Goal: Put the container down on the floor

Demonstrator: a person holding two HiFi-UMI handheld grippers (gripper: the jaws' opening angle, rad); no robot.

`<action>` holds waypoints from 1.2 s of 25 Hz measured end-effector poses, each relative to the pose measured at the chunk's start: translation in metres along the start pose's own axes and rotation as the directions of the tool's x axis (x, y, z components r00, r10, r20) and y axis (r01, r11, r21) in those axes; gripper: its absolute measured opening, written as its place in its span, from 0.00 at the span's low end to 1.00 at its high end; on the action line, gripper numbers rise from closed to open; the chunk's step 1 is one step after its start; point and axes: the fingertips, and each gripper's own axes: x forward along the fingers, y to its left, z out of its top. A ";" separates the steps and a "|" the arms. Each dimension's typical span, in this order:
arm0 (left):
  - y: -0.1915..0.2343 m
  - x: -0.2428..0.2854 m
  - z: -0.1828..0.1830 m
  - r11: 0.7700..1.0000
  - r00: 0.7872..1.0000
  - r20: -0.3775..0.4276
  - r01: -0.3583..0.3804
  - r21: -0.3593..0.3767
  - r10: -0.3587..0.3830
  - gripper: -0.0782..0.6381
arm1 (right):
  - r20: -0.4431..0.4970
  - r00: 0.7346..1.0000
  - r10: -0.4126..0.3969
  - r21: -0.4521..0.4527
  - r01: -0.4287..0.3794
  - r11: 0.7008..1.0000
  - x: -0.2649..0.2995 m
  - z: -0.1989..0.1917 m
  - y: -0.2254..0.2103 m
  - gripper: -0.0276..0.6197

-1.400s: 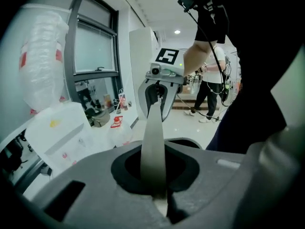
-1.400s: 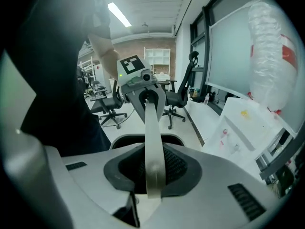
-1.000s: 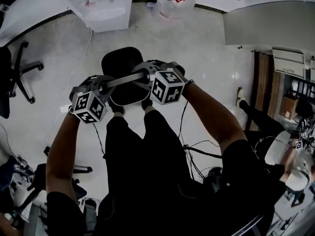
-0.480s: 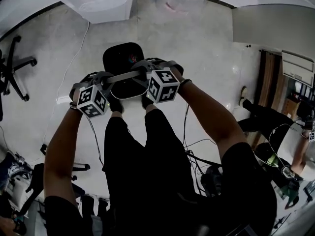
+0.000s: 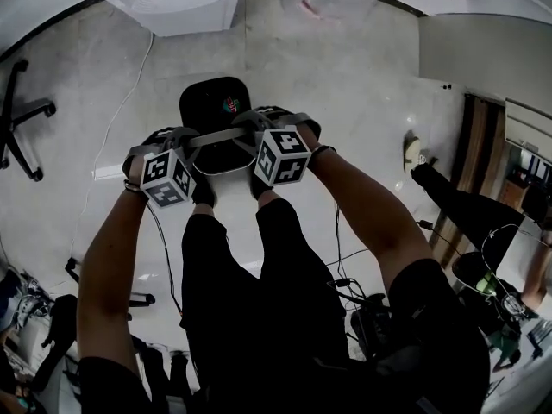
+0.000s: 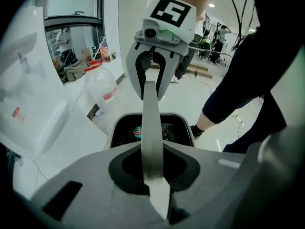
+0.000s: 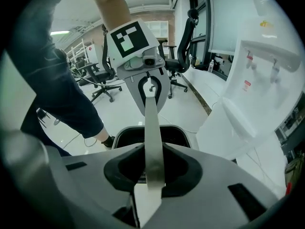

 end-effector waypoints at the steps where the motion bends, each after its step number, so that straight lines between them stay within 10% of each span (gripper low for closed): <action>1: 0.001 0.007 -0.006 1.000 1.000 -0.007 0.002 -0.002 -0.002 0.14 | -0.006 1.000 0.001 -0.003 -0.001 1.000 0.008 -0.004 -0.001 0.16; 30: 0.027 0.121 -0.091 0.998 0.995 -0.094 0.017 -0.055 -0.022 0.17 | -0.077 0.997 0.009 0.050 -0.005 0.999 0.135 -0.075 -0.019 0.16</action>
